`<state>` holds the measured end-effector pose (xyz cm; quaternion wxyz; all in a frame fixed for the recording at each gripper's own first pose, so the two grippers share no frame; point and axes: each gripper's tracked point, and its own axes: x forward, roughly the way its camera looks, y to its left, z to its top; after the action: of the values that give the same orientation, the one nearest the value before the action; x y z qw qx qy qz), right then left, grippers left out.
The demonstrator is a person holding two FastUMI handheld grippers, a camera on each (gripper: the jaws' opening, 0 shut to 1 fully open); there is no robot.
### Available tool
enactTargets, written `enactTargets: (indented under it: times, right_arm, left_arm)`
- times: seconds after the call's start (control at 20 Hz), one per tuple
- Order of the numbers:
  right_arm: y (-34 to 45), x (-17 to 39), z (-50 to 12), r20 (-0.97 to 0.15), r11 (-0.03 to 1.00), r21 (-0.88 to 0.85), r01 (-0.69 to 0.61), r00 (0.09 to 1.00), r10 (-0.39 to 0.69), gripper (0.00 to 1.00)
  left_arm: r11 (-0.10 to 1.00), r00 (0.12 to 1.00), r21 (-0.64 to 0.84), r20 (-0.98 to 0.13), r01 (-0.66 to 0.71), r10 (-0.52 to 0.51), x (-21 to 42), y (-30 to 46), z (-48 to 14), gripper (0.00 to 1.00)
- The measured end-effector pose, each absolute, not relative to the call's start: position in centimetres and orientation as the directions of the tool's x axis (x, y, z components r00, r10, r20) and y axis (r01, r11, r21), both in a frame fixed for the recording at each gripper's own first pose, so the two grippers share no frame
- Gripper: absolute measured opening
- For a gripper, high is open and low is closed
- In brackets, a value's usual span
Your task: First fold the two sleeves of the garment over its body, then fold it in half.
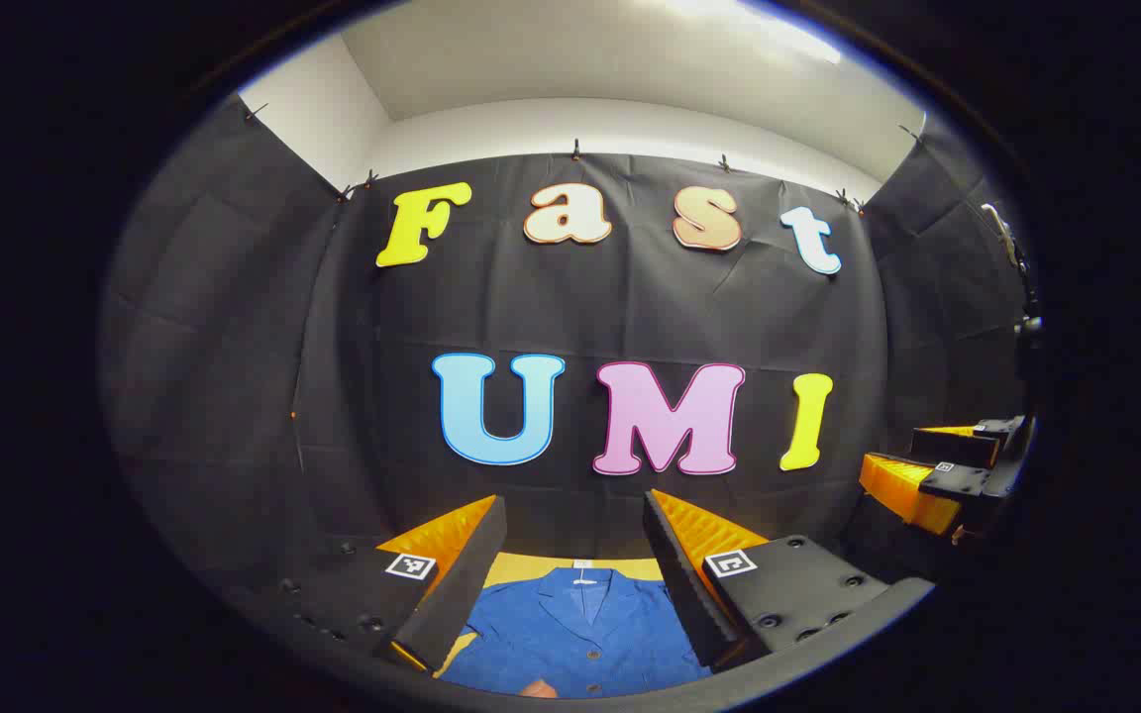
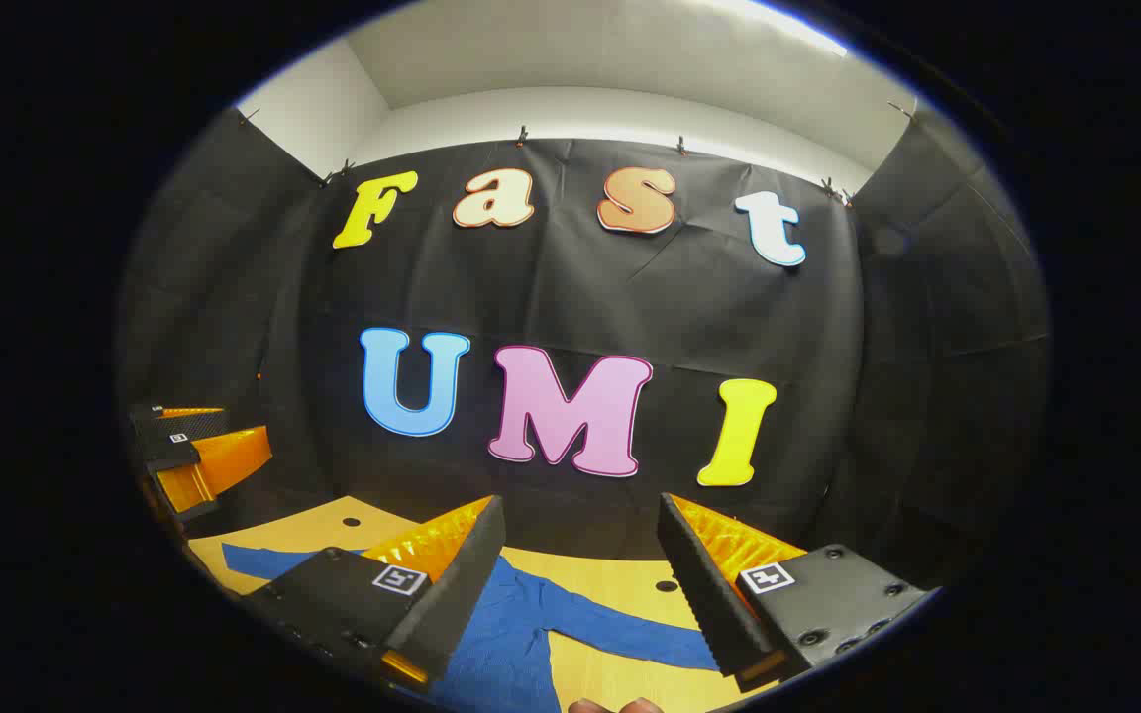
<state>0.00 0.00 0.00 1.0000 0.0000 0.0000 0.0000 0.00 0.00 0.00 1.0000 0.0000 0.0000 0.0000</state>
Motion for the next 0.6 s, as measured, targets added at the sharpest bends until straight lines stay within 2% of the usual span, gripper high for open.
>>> enactTargets:
  times: [0.6]
  right_arm:
    - [-1.7,-0.4,0.1,0.006,0.999,-0.014,0.033,0.999,-0.033,0.98]
  left_arm:
    - [0.999,0.999,0.007,0.013,0.037,-0.037,0.4,-1.5,0.4,0.8]
